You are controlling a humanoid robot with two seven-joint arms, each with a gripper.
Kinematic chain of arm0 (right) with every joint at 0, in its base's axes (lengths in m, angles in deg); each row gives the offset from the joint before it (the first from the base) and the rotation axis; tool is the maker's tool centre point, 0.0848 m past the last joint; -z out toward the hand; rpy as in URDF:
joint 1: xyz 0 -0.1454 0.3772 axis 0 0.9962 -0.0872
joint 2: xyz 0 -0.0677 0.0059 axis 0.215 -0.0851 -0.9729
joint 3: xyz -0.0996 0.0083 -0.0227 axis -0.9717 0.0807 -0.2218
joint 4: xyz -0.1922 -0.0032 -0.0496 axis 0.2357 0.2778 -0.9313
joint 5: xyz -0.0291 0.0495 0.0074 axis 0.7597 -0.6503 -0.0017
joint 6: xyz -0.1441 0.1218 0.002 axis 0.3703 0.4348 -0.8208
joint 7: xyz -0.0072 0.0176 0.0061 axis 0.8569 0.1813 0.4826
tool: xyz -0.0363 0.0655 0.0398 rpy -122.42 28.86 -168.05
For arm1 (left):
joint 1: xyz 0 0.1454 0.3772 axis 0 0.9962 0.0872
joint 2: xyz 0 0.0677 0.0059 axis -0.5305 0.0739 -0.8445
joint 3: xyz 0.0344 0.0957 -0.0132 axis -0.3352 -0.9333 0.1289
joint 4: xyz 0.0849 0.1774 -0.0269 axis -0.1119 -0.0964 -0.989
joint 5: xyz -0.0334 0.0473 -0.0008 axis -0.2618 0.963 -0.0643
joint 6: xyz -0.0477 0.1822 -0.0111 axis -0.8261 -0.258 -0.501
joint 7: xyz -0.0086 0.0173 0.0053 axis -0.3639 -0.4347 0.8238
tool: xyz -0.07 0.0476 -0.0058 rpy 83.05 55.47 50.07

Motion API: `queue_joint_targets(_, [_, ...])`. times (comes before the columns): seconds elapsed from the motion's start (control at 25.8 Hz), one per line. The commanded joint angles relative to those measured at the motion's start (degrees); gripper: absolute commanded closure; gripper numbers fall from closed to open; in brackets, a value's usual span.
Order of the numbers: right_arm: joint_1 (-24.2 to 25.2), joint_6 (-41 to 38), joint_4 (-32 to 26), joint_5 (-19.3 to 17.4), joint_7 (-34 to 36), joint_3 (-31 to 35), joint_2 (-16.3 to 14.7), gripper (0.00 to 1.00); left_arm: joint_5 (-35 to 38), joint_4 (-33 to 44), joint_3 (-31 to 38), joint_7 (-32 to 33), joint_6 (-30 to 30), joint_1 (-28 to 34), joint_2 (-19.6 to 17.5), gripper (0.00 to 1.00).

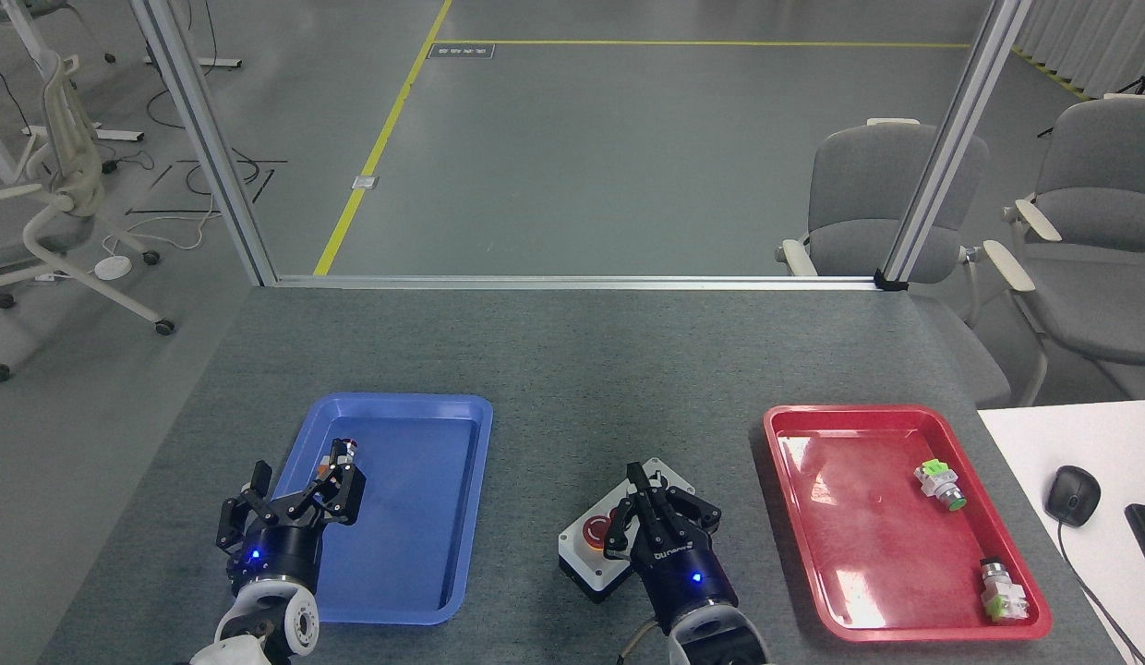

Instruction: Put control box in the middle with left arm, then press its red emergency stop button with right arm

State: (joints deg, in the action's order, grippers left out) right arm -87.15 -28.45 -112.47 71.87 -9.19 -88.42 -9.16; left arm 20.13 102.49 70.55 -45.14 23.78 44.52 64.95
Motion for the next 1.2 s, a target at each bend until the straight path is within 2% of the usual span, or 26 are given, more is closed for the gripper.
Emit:
queue_joint_targets(0.0, [0.52,-0.11,-2.22,0.09,0.09,3.42,-1.04,0.34,0.0,0.0,0.0,0.01,-0.01,0.0,0.01,0.01])
queue_joint_targets(0.04, [0.87,0.07,-2.66,0.09,0.09,4.74,-1.39,0.16,0.0,0.0,0.0,0.01,-0.01,0.0,0.01,0.01])
queue_joint_targets(0.08, [1.57,0.33,-3.18,0.09,0.09,6.41,-1.74,0.07,0.0,0.0,0.0,0.01,-0.01,0.0,0.01,0.01])
queue_joint_targets(0.12, [2.36,0.42,-3.97,0.09,0.09,8.08,-1.92,0.05,0.0,0.0,0.0,0.01,-0.01,0.0,0.01,0.01])
queue_joint_targets(0.39, [5.79,2.62,-7.58,-0.09,-0.27,14.85,-4.64,0.03,0.0,0.0,0.0,0.01,-0.01,0.0,0.01,0.01])
queue_joint_targets(0.54, [6.93,3.05,-8.81,-0.09,-0.35,15.46,-5.79,0.02,0.0,0.0,0.0,0.01,-0.01,0.0,0.01,0.01])
queue_joint_targets(1.16, [7.46,2.35,-10.92,-0.18,0.0,17.05,-6.23,0.02,0.0,0.0,0.0,0.01,-0.01,0.0,0.01,0.01])
